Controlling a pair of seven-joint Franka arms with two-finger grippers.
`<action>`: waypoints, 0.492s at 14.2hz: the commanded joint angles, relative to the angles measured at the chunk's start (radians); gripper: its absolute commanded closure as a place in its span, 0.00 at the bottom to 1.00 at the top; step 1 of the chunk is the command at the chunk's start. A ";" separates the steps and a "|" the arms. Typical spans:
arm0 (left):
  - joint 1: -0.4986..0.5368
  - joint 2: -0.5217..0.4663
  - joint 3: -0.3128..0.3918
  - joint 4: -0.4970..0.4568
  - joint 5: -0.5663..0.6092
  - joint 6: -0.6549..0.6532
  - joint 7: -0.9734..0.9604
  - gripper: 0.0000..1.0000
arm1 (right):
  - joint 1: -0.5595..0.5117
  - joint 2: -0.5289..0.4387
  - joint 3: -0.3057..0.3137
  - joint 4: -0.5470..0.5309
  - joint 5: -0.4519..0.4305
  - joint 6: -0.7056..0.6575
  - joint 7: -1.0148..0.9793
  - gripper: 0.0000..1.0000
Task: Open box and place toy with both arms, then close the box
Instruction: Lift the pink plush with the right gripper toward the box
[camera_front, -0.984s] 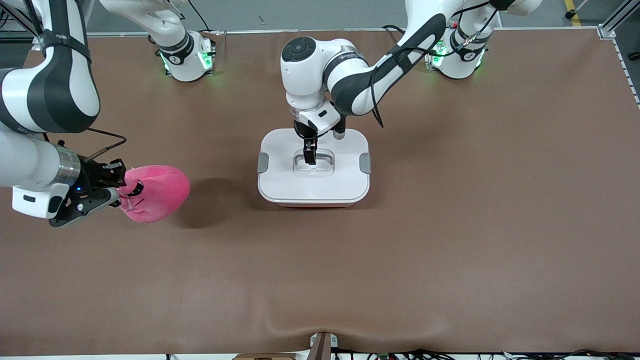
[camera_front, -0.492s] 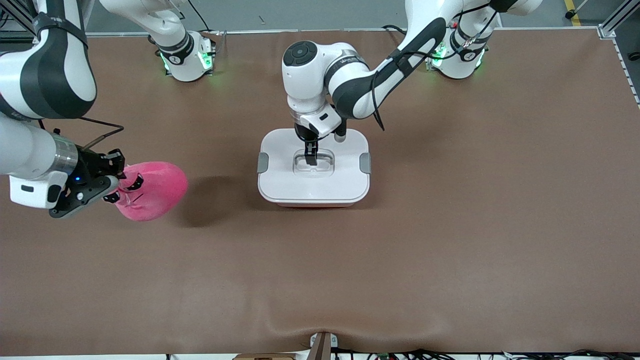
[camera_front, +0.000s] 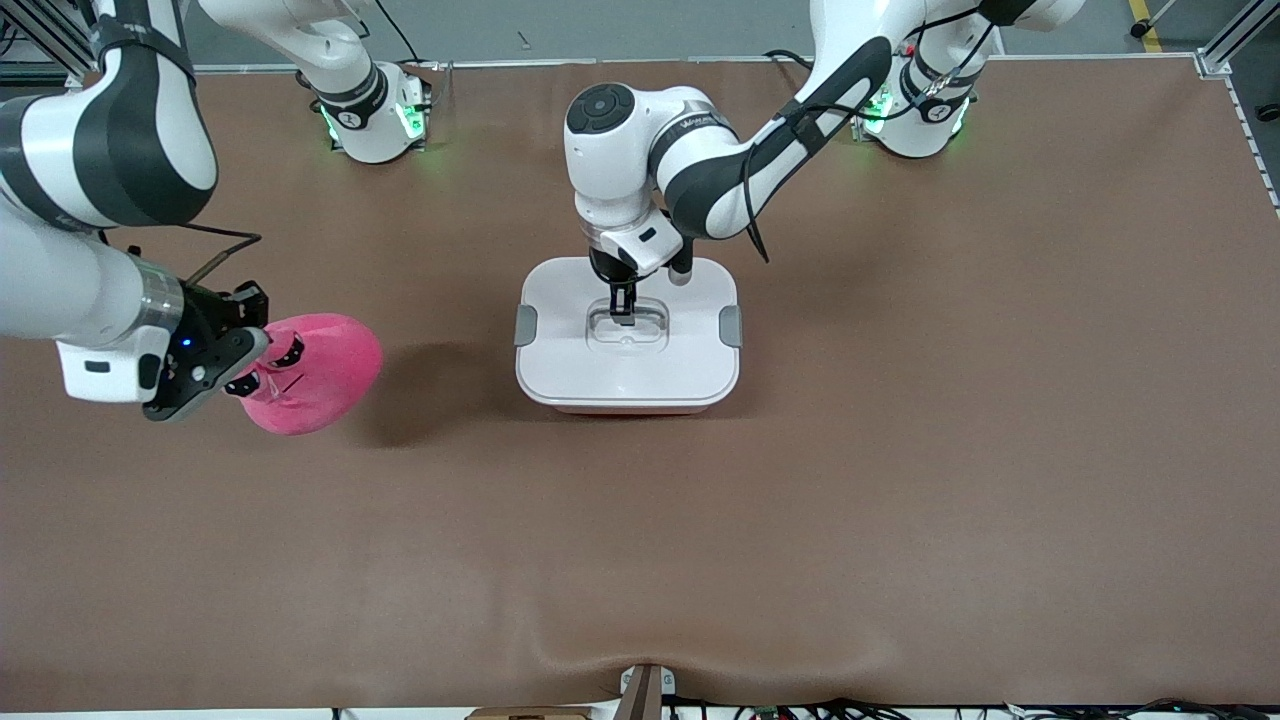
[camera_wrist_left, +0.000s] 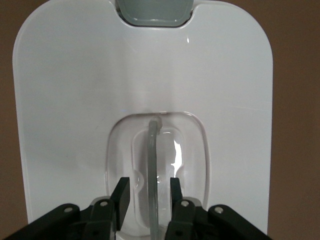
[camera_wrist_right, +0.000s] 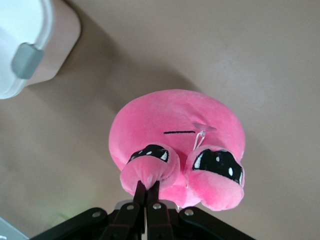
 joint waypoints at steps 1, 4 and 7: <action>-0.004 0.015 -0.006 0.017 0.039 0.006 -0.077 0.65 | 0.006 -0.059 -0.004 -0.073 0.026 0.020 -0.076 1.00; -0.004 0.014 -0.006 0.019 0.039 0.006 -0.074 0.75 | 0.007 -0.081 -0.001 -0.089 0.037 0.009 -0.086 1.00; -0.002 0.014 -0.006 0.019 0.039 0.006 -0.074 0.85 | 0.023 -0.110 -0.002 -0.093 0.038 0.007 -0.125 1.00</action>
